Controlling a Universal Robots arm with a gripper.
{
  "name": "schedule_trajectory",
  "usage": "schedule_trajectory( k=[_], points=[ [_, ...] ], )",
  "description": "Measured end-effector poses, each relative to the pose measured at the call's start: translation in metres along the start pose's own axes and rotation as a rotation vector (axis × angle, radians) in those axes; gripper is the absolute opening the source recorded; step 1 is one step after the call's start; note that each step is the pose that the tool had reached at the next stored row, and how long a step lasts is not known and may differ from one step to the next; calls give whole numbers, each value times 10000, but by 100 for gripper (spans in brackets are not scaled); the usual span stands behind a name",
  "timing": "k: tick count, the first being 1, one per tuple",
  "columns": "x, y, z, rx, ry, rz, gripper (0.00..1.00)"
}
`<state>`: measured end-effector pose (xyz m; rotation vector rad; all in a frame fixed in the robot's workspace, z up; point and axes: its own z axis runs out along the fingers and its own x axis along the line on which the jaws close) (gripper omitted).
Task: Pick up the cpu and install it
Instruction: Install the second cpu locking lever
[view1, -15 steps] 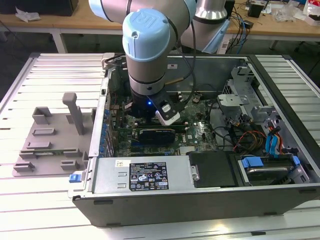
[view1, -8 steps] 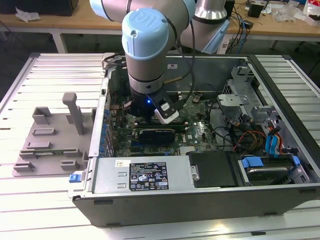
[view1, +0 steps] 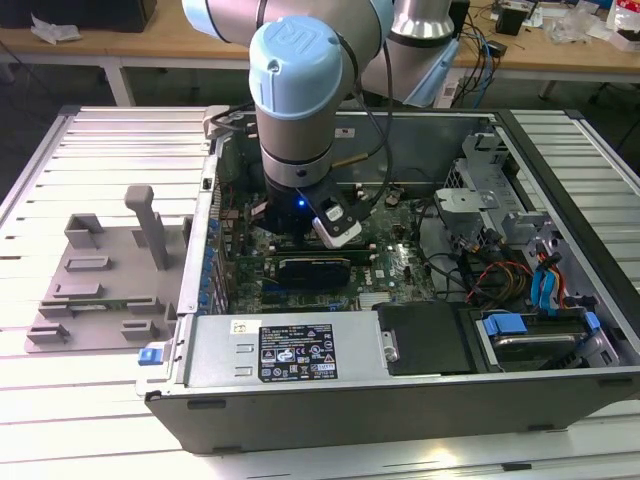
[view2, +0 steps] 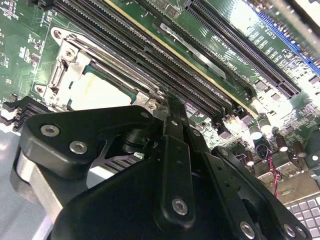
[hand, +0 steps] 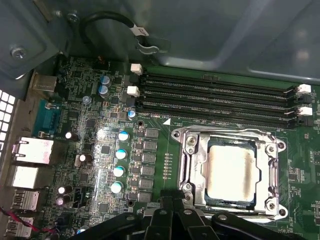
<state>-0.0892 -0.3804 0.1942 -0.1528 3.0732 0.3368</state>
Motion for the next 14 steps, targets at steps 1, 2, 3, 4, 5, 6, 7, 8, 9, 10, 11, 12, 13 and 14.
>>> schedule_trajectory(
  k=[1,2,3,4,5,6,7,8,9,10,11,12,13,14],
  points=[
    [0,-2,-3,3,1,1,11],
    [0,-3,-5,2,0,-1,11],
    [0,-2,-9,3,-1,-1,11],
    [-1,-1,-14,2,-3,-1,11],
    [-5,9,-49,-7,-10,-3,11],
    [-4,9,-63,5,0,-2,11],
    [-4,9,-64,3,-2,-2,11],
    [-4,8,-64,7,-1,-1,11],
    [-3,8,-65,10,0,-1,11],
    [-3,8,-65,12,1,-1,11],
    [-3,7,-65,18,2,-2,11],
    [-3,9,-70,18,2,-1,11],
    [-5,15,-99,18,2,-1,11],
    [-7,22,-120,17,0,-2,11]
  ],
)
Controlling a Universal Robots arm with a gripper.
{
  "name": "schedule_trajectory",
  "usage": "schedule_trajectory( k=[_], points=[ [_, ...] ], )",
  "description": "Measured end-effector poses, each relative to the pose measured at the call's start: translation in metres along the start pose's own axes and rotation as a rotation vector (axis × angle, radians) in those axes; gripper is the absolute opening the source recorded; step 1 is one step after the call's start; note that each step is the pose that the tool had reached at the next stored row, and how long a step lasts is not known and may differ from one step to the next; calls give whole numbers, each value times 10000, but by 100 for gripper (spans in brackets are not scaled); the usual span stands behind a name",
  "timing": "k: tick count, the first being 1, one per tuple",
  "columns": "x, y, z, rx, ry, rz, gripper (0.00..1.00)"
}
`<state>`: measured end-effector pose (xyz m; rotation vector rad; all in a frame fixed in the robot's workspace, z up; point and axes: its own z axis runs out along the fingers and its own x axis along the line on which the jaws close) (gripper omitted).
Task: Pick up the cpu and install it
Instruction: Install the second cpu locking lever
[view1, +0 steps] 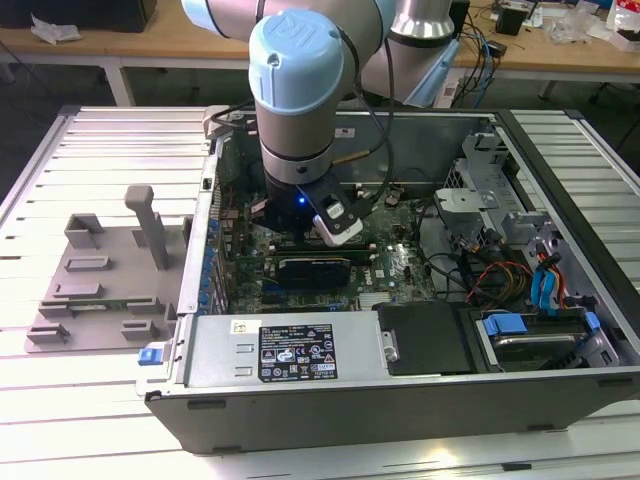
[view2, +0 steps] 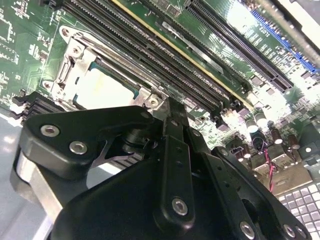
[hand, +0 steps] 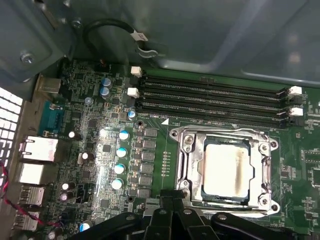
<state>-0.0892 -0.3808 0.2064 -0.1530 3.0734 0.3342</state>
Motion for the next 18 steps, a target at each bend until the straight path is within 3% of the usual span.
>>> schedule_trajectory(
  k=[3,7,18],
  points=[
    [1,2,11,-116,-13,5,11],
    [4,-7,52,-117,-11,3,11],
    [11,-2,86,-119,-11,4,11]
  ],
)
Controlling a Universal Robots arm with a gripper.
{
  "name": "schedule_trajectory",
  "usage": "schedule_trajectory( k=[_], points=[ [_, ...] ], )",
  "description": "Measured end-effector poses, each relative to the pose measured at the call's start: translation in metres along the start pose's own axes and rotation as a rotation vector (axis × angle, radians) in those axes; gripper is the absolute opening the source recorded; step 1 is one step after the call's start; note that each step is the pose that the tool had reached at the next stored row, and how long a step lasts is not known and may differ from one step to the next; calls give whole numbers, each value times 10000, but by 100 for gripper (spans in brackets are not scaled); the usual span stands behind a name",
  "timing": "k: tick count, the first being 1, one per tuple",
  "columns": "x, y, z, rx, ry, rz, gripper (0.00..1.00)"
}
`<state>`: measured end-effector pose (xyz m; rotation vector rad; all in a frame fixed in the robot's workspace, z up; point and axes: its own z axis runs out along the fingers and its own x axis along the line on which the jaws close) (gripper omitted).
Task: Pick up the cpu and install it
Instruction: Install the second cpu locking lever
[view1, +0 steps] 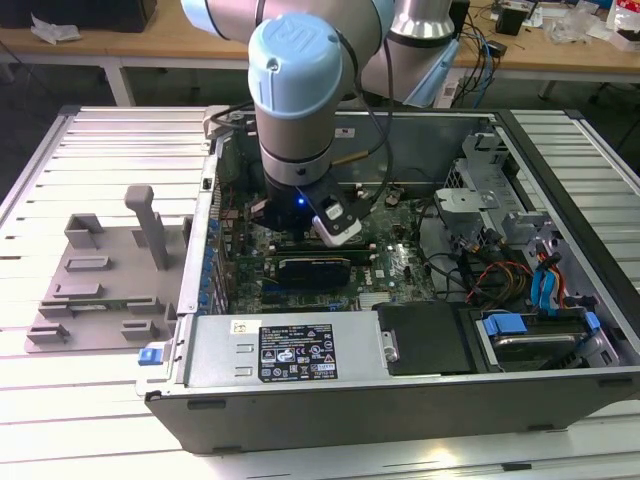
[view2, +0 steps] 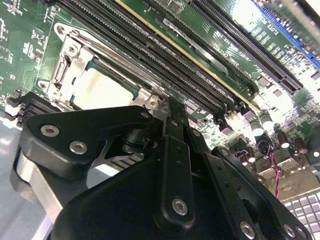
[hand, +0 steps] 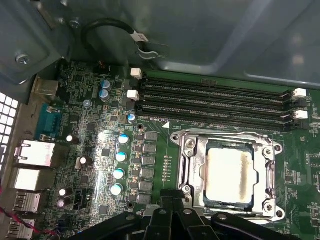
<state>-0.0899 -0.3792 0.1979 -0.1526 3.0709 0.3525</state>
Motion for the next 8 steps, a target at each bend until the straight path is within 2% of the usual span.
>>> schedule_trajectory(
  k=[3,8],
  points=[
    [1,-2,3,5,2,1,11],
    [-11,42,-179,4,0,-1,11]
  ],
)
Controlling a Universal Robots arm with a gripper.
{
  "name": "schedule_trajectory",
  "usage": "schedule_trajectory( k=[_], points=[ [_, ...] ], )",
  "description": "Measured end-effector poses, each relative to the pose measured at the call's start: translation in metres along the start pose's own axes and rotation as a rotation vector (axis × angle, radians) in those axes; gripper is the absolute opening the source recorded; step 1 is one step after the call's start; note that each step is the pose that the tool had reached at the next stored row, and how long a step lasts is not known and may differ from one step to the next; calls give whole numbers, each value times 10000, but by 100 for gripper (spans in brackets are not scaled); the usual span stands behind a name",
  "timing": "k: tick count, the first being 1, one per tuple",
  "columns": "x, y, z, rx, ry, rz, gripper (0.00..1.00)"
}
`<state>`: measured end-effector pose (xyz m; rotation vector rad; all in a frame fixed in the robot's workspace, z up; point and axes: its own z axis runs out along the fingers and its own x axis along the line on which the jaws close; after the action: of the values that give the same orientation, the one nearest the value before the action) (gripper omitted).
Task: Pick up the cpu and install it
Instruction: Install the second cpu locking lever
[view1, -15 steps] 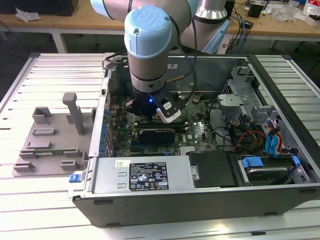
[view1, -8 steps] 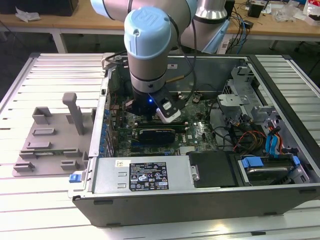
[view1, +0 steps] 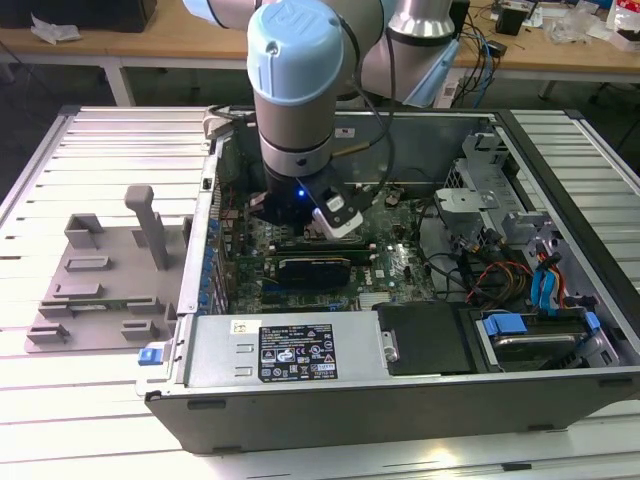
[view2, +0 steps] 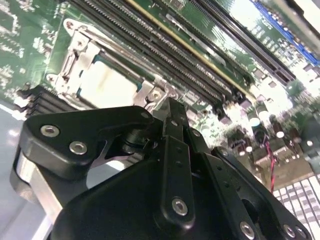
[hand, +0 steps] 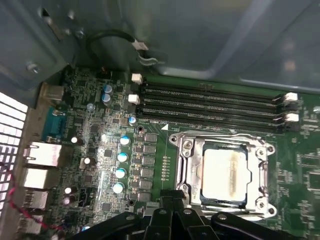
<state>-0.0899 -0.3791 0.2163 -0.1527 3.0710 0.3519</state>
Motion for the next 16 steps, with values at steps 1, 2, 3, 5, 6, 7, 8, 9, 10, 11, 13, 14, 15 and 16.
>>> schedule_trajectory(
  k=[1,2,3,5,6,7,8,9,10,11,13,14,15,16],
  points=[
    [-2,8,-31,1,0,0,11],
    [-4,15,-63,6,0,1,11],
    [-4,19,-75,28,0,2,11],
    [-9,34,-76,497,43,13,11],
    [-39,57,-69,767,66,24,11],
    [-94,62,-64,792,67,34,11],
    [-192,64,-58,846,73,43,11],
    [-255,67,-54,901,79,47,11],
    [-317,105,-41,990,85,51,11],
    [-336,160,-27,1021,91,48,11],
    [-367,246,-4,1093,97,46,11],
    [-412,291,11,1190,107,41,11],
    [-451,313,18,1262,114,40,11],
    [-498,335,26,1337,122,38,11]
  ],
)
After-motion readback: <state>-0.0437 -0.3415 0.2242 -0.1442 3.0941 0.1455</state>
